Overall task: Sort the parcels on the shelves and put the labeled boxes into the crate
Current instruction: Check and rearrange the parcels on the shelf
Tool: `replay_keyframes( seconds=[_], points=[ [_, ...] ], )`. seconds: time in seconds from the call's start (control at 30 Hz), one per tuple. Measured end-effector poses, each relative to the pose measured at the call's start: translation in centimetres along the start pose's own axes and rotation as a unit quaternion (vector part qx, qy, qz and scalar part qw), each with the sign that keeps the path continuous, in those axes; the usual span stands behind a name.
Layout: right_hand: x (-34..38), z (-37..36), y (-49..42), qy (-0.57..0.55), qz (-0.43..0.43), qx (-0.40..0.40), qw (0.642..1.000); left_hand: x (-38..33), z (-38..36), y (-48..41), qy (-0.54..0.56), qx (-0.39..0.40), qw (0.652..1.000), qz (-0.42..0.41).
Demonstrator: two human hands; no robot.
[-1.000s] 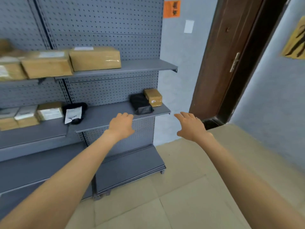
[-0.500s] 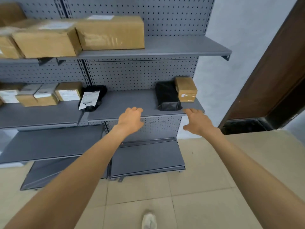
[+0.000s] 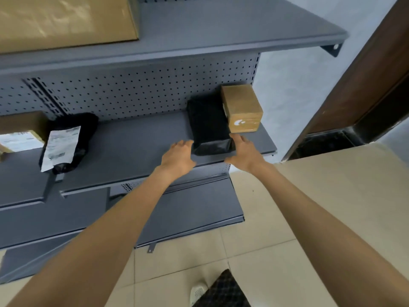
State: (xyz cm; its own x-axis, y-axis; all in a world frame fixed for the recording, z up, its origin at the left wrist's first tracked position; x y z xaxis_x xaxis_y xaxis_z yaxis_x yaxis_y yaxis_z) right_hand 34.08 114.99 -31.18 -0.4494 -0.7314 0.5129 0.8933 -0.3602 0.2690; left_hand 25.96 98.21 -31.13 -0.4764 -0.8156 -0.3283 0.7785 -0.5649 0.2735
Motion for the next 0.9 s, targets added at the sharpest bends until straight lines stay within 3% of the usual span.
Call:
replay_keyframes(
  seconds=[0.2,0.33,0.43,0.6,0.8,0.9],
  points=[
    [-1.7,0.0,-4.9,-0.186,-0.053,-0.01,0.981,-2.2,-1.2,-4.9,0.069,0.0,0.997,0.04],
    [-2.4,-1.4,-6.9,-0.177,-0.063,0.024,0.982,-2.8,-1.9,-6.5,0.104,0.004,0.993,0.058],
    [-2.5,-1.5,-7.4,-0.192,-0.058,-0.006,0.98,-3.2,-2.1,-6.9,0.127,0.0,0.99,0.067],
    [-0.9,-0.7,-7.5,-0.259,-0.017,-0.039,0.965,-3.4,-0.6,-6.7,0.129,-0.035,0.986,0.102],
    [4.2,3.3,-7.6,-0.34,0.07,-0.084,0.934,-3.7,3.8,-5.3,0.005,-0.139,0.984,0.11],
    [6.8,5.2,-6.9,-0.348,0.104,-0.079,0.928,-2.8,5.0,-4.4,0.032,-0.185,0.976,0.112]
  ],
)
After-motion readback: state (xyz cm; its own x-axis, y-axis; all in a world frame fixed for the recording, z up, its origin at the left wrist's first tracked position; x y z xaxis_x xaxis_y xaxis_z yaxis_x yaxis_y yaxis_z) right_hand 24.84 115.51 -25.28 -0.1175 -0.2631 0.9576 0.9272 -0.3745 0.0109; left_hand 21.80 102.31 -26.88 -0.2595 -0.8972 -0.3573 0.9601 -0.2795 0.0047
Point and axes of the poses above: each hand's wrist, its own y-axis away from the middle knuckle, its own z-axis out of the back of the hand, x = y × z, the point moved 5 cm from there along -y, towards the middle knuckle, and after that the axes turned 2 degrees about x, right-handed, at the moved point
